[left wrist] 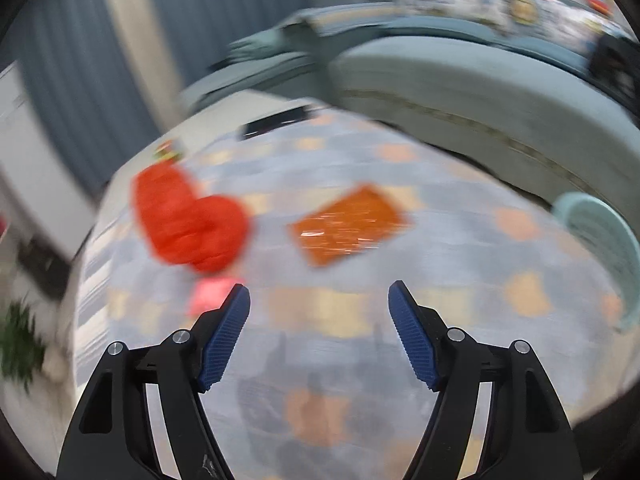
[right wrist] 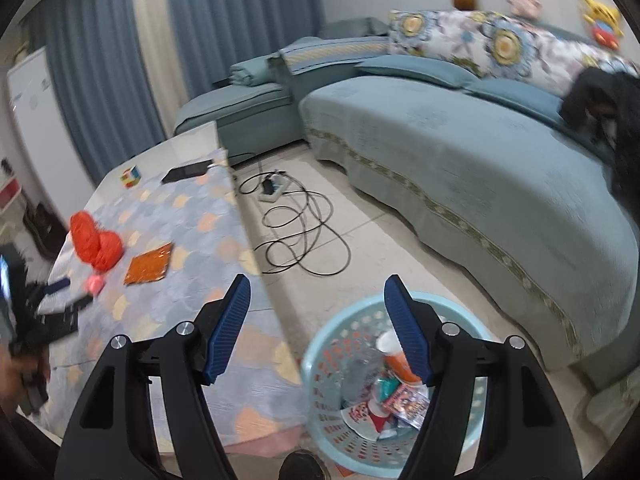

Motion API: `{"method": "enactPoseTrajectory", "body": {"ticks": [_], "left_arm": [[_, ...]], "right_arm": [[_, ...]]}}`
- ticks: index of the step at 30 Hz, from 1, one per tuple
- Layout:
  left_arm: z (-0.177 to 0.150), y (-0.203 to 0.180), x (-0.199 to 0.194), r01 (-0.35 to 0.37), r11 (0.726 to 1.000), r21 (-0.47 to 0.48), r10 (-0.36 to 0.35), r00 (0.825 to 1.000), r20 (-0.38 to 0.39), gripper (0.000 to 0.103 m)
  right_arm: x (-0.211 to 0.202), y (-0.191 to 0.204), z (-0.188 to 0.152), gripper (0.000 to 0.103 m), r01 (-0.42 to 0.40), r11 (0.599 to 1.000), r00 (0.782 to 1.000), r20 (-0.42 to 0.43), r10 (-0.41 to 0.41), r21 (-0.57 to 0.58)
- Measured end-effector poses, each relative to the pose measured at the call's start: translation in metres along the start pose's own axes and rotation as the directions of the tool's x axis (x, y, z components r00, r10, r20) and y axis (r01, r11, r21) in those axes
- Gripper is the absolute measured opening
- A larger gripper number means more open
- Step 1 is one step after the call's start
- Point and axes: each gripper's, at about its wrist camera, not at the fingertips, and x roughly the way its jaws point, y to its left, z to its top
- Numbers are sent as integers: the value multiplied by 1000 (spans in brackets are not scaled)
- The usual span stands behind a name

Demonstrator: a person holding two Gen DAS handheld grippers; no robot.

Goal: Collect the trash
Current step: 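Move the left tool to the table and grasp the pink bag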

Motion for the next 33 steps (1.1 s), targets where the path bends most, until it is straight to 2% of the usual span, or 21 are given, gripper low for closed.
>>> {"method": "enactPoseTrajectory", "body": {"ticks": [2,6,12,17,20,22,25,29,33], "left_arm": [[-1,30,22,-37,996,-76,35,999,-24,70],[-8,64,57,-72,986,-149,60,995,-85,70],[-9,78,78,-35,986,-164,25,997,-67,70],[-11,86,105,3,980,-199,-25,994,-109,70],[-14,87,117,-5,983,-185,-19,991,-129,70],[-17,94,120,15,974,-225,-44,991,-126,70],[-20,103,121,31,956,-291,-74,988,-135,69],[-23,103,119,35,957,-287,-76,988,-134,68],[-29,111,114,30,953,-301,-73,988,-134,57]], "right_arm": [[6,20,2,66,-15,1000,1000,-9,15,-26],[14,58,5,66,-47,996,999,-20,46,-79],[29,127,5,68,-114,979,993,-41,108,-168],[43,187,1,69,-156,952,988,-61,145,-265],[55,217,1,70,-174,935,985,-63,163,-310],[68,234,3,73,-197,931,980,-78,182,-306],[94,256,5,77,-220,923,975,-109,195,-317],[147,279,4,78,-235,919,964,-195,180,-317],[213,273,1,78,-231,952,941,-296,166,-199]]}}
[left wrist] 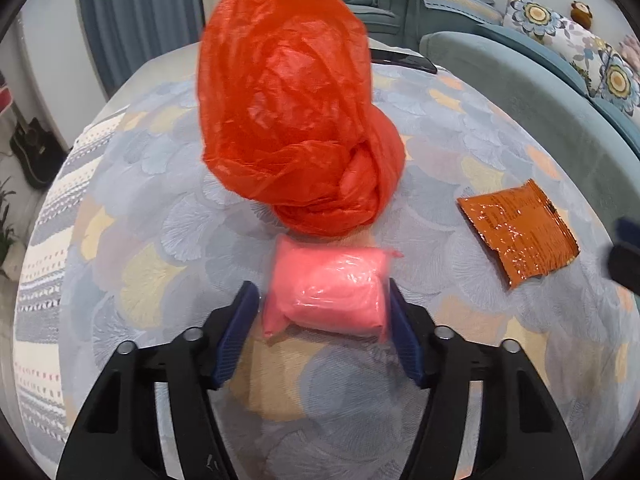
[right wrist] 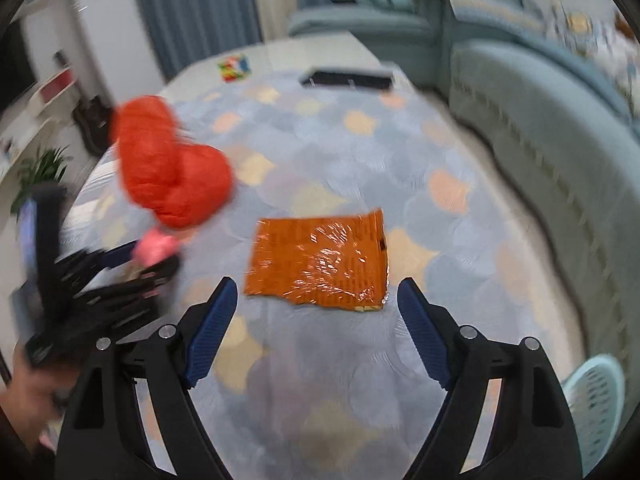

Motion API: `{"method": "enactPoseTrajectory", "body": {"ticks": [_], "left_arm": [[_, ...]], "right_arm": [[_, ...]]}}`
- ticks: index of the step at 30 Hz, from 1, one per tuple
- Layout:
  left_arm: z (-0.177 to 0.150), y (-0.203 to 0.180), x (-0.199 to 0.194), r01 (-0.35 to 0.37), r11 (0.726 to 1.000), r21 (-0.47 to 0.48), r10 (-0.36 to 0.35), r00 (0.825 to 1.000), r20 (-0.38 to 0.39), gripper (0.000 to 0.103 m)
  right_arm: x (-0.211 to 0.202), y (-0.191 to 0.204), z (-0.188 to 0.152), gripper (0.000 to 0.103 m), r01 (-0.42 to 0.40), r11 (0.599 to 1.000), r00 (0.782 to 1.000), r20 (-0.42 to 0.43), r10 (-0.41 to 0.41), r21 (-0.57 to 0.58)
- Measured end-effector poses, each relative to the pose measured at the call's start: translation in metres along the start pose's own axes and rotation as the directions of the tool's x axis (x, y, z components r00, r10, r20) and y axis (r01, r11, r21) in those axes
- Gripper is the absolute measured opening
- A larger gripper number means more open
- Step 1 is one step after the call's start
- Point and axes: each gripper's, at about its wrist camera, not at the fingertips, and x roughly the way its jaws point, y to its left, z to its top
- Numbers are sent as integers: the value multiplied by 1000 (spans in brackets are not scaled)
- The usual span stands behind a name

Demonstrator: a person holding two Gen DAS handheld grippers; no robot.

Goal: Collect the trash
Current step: 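Move the left tool to the table and grasp the pink bag, then grasp the orange wrapper with the right tool while the left tool holds the pink bag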

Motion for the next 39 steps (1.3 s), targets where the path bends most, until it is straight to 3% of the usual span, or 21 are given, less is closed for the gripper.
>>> {"method": "enactPoseTrajectory", "body": {"ticks": [3,9,15,21,24,26,29,34,39], "left_arm": [[-2,5,-3,1,1000,-5,-1,1000,1,53],[-1,4,-2,1,1000,3,-1,1000,8,52],[-3,1,-2,-9,1000,22,8,1000,19,52],[-4,0,-2,-24,1000,20,23,999,26,52],[-5,-1,-3,-27,999,21,27,999,28,52],[-5,-2,-4,-28,999,23,27,999,26,52],[-5,-1,-5,-29,999,25,28,999,25,52],[-5,2,-9,-37,999,27,36,999,25,52],[-1,10,-20,-33,999,5,33,998,48,52]], "right_arm": [[28,-12,3,78,4,998,999,-48,-1,65],[53,-12,13,78,-4,993,998,-56,10,121],[62,10,12,79,113,993,993,-40,-114,-27],[61,9,9,78,124,991,992,-21,-125,-54],[58,11,11,60,134,990,991,-16,-135,-54],[57,12,13,38,120,991,992,-21,-121,-53],[56,13,15,22,85,995,995,-36,-88,-59],[53,4,17,8,32,999,998,-50,-33,-19],[44,-2,20,5,3,1000,999,-37,-3,1]]}}
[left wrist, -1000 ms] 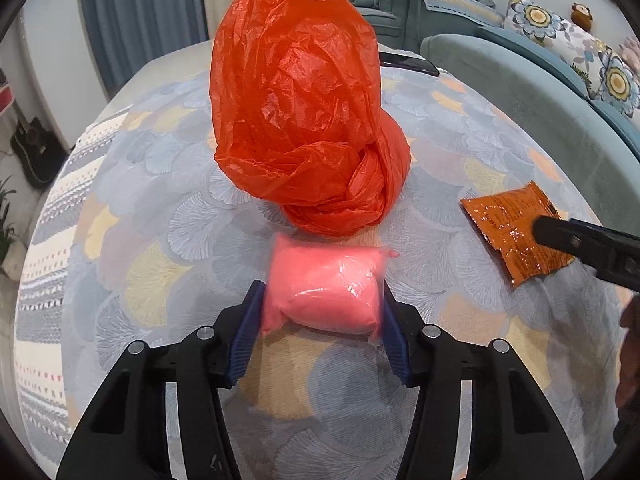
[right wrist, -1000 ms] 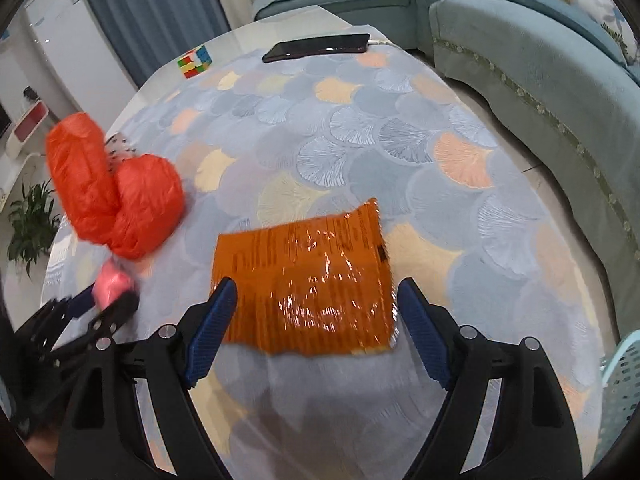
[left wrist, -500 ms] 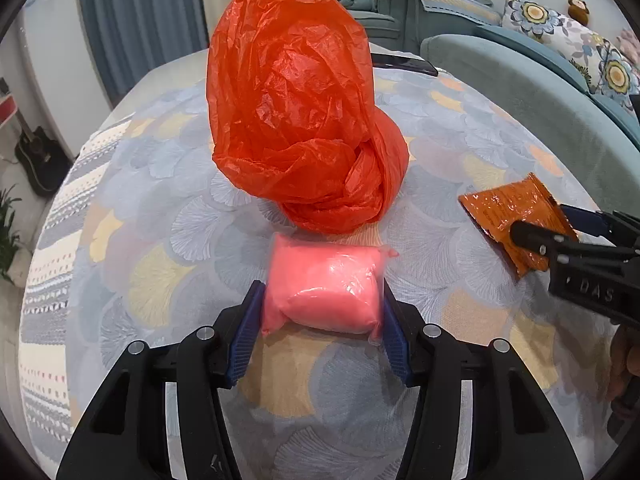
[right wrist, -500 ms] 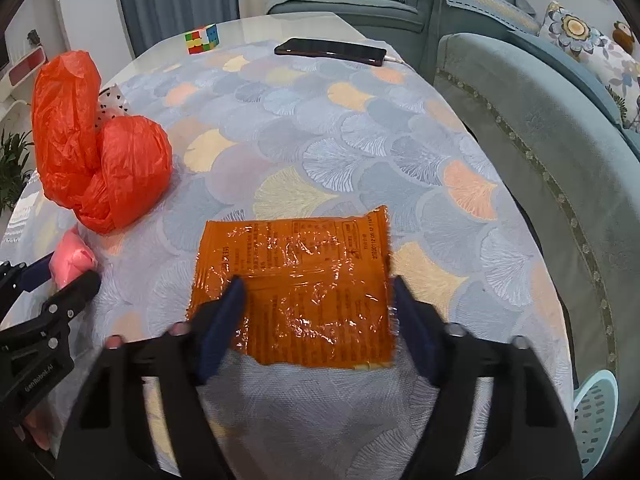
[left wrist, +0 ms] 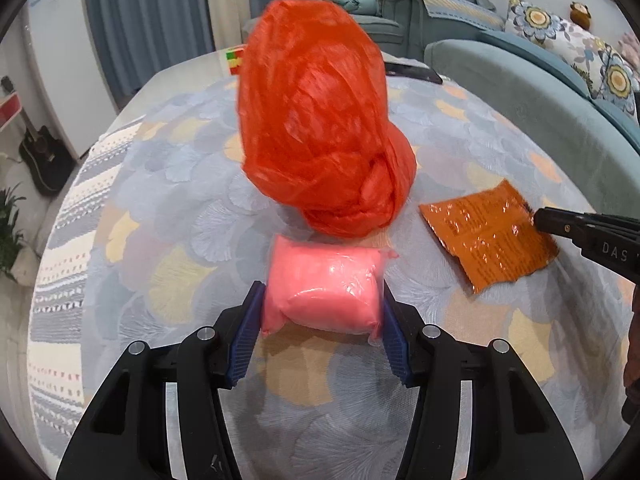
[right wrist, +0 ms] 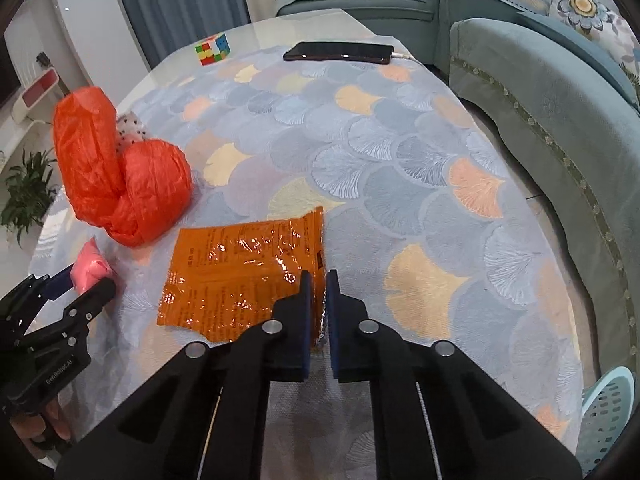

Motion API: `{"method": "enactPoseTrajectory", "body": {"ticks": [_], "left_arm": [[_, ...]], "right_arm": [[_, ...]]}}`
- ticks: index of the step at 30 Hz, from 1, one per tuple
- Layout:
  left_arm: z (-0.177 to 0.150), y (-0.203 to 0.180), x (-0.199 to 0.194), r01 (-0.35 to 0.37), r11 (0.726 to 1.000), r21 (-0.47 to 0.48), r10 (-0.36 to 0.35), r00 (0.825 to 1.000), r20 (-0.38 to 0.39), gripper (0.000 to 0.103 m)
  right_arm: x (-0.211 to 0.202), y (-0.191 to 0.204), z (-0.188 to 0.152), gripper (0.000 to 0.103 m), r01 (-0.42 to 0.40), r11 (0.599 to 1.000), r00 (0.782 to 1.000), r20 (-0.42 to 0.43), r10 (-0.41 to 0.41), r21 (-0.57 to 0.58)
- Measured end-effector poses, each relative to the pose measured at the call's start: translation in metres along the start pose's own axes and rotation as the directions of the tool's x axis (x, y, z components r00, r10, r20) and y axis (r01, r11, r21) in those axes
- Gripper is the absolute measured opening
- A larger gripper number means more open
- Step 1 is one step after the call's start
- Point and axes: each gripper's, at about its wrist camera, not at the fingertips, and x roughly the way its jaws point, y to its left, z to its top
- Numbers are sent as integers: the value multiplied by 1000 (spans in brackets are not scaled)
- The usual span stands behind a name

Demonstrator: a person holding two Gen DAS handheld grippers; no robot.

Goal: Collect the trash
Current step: 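Grasp the orange wrapper with the right tool while the left tool holds the pink bag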

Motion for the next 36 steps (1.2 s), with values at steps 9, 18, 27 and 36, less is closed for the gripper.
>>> {"method": "enactPoseTrajectory", "body": {"ticks": [9,18,27,36], "left_arm": [[4,3,-15,3,1000,-10,-3,999,34,52],[-1,1,-6,-19,1000,15,18,1000,10,52],[-11,8,6,-14,1000,-4,14,999,-40,52],[-15,6,4,-25,1000,-5,25,999,-22,52]], "right_arm": [[-9,19,-4,6,-67,994,998,-11,66,-81],[-1,54,-14,76,52,979,998,43,-44,-198],[16,56,-11,91,88,978,996,28,-85,-188],[27,53,-13,95,68,988,998,22,-66,-140]]}}
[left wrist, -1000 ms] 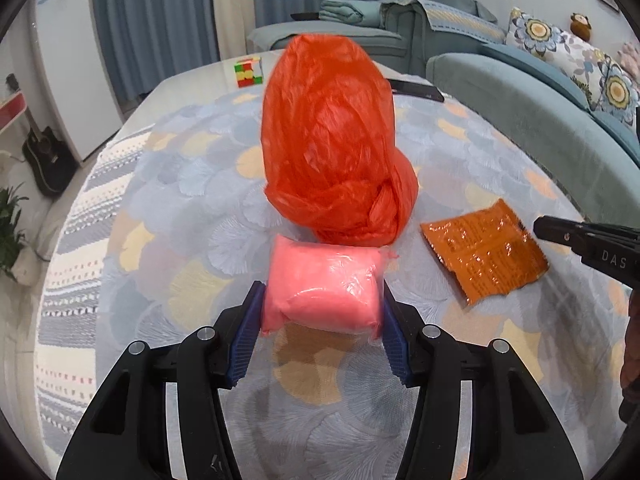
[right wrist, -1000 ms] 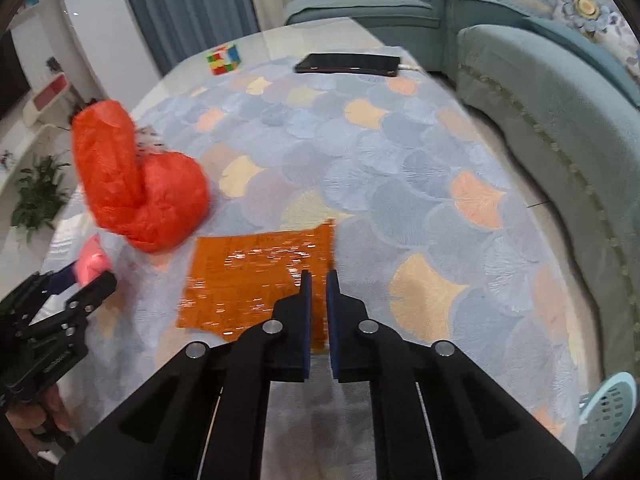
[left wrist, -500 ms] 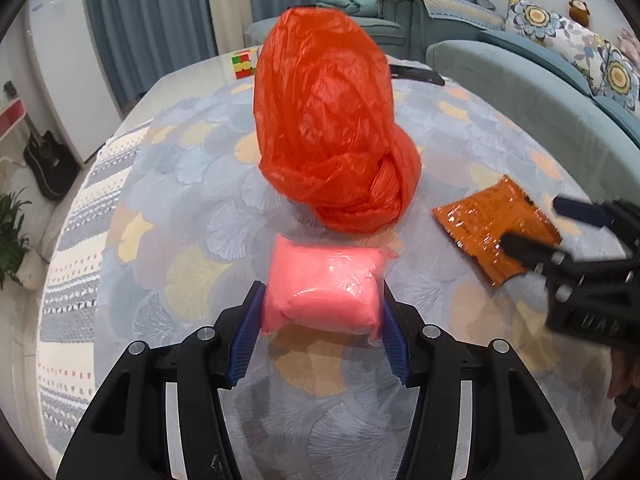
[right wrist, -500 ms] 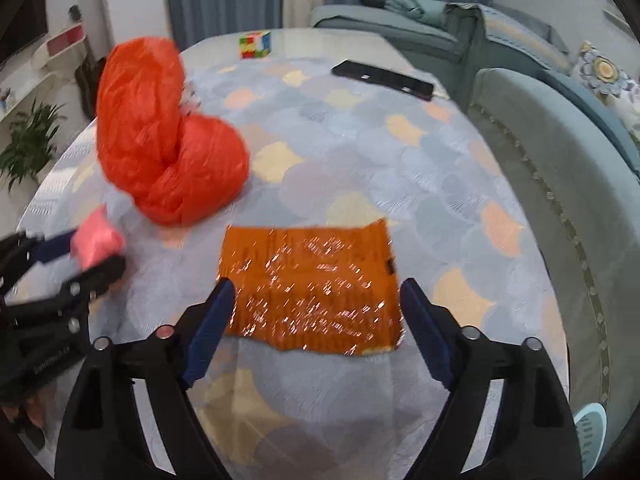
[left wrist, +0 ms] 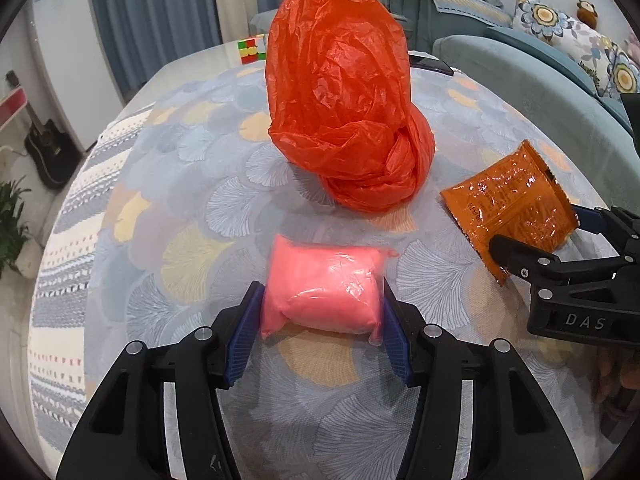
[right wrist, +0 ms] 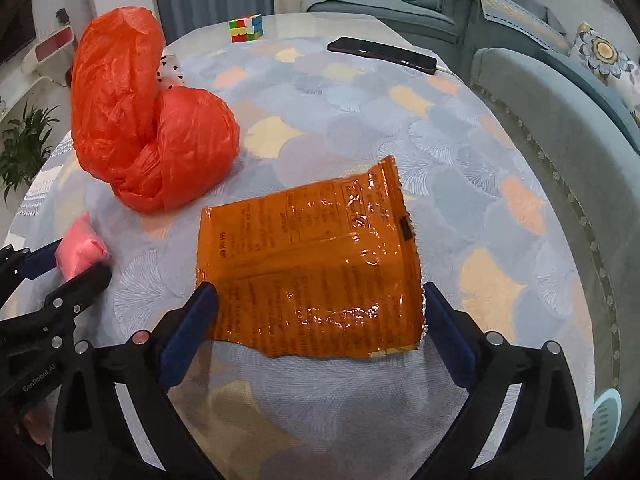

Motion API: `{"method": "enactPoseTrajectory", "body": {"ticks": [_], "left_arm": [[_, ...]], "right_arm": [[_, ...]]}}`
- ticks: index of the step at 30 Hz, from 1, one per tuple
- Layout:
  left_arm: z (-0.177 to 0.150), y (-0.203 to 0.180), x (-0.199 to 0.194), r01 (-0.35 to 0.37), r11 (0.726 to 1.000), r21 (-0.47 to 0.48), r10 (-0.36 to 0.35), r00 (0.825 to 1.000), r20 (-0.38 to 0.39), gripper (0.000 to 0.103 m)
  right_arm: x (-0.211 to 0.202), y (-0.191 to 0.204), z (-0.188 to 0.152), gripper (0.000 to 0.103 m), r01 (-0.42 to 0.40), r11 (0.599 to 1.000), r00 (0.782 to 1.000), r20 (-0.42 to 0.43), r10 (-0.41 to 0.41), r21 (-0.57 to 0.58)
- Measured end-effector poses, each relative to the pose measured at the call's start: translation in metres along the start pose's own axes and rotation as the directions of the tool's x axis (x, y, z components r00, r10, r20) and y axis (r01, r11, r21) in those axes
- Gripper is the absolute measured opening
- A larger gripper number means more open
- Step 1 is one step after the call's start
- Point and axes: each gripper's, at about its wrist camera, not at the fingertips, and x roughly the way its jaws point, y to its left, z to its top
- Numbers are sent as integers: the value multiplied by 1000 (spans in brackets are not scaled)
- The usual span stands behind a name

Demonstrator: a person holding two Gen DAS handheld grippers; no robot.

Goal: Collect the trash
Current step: 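Grasp the orange wrapper with the right tool while the left tool holds the pink bag, then carry the pink bag and orange wrapper to the blue basket and release both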

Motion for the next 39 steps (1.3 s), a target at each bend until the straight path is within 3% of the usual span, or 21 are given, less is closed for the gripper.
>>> {"method": "enactPoseTrajectory", "body": {"ticks": [3,8,10,20,32,39], "left_arm": [[-1,-1,-1,-6,1000,3,6,1000,2,52],[0,-1,0,-6,1000,3,6,1000,1,52],[0,-1,0,-7,1000,5,7,1000,1,52],[2,-2,-1,-18,1000,18,18,1000,3,53],[2,-7,-5,-26,999,35,26,1000,1,53],[6,-15,-21,-21,999,50,18,998,53,51]], "right_arm": [[-2,2,-1,88,-4,1000,1000,8,4,-9],[-8,1,6,30,-20,1000,1000,-2,20,-5],[-9,-3,7,24,-45,999,999,-10,45,6],[-33,-10,16,7,-146,988,988,52,144,50],[-68,-2,21,3,-207,978,971,118,206,-5],[-88,-2,22,3,-218,976,963,156,217,-15]]}}
